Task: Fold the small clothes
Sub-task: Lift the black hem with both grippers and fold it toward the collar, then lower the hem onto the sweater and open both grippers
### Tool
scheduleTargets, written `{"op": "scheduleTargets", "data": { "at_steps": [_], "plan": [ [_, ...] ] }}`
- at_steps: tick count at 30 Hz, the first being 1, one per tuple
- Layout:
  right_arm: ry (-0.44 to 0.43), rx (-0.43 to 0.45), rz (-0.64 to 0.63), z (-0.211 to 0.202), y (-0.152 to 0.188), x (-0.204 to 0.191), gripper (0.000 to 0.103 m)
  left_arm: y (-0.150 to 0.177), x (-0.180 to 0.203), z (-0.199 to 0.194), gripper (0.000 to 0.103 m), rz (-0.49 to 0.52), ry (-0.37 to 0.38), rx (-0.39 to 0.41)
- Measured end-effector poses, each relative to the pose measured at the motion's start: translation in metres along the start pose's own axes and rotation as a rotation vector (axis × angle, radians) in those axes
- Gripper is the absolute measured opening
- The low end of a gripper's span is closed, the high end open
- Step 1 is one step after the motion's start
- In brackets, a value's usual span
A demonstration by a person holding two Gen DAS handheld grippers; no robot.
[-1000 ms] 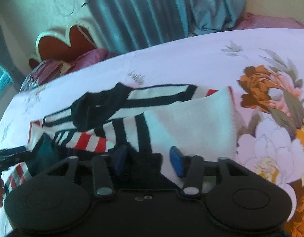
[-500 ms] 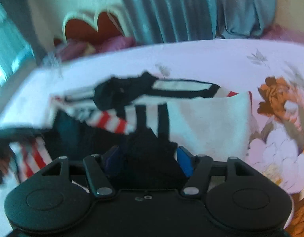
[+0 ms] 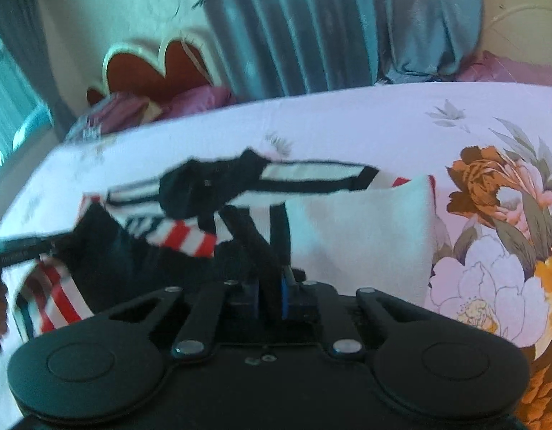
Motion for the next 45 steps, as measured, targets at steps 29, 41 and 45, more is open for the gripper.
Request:
{"op": "scheduleTargets", "data": {
  "at_steps": [29,41,45],
  "plan": [
    [0.243,0.051,0.138,0.041,-0.042,0.044,0.027,-0.025,-0.026,0.058,0.009,-0.035,-0.256,0.015],
    [0.078,0.016,-0.023,0.046,-0.04,-0.047,0.026,0.005,0.05,0.027,0.069,0.111,-0.099,0.016],
    [0.058,-0.032,-0.08,0.065,-0.026,-0.079,0.026,0.022,0.052,0.048,0.069,0.149,-0.149,-0.035]
  ]
}}
Point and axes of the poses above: each gripper's, at about its wrist camera, not at the fingertips, and z roughly the way its jaws point, x to its right, y to its underside, the point moved 5 cm from there along z, roughly the way its jaws point, and after that the axes turned 13 degrees about -z, right-handed, at the moved point
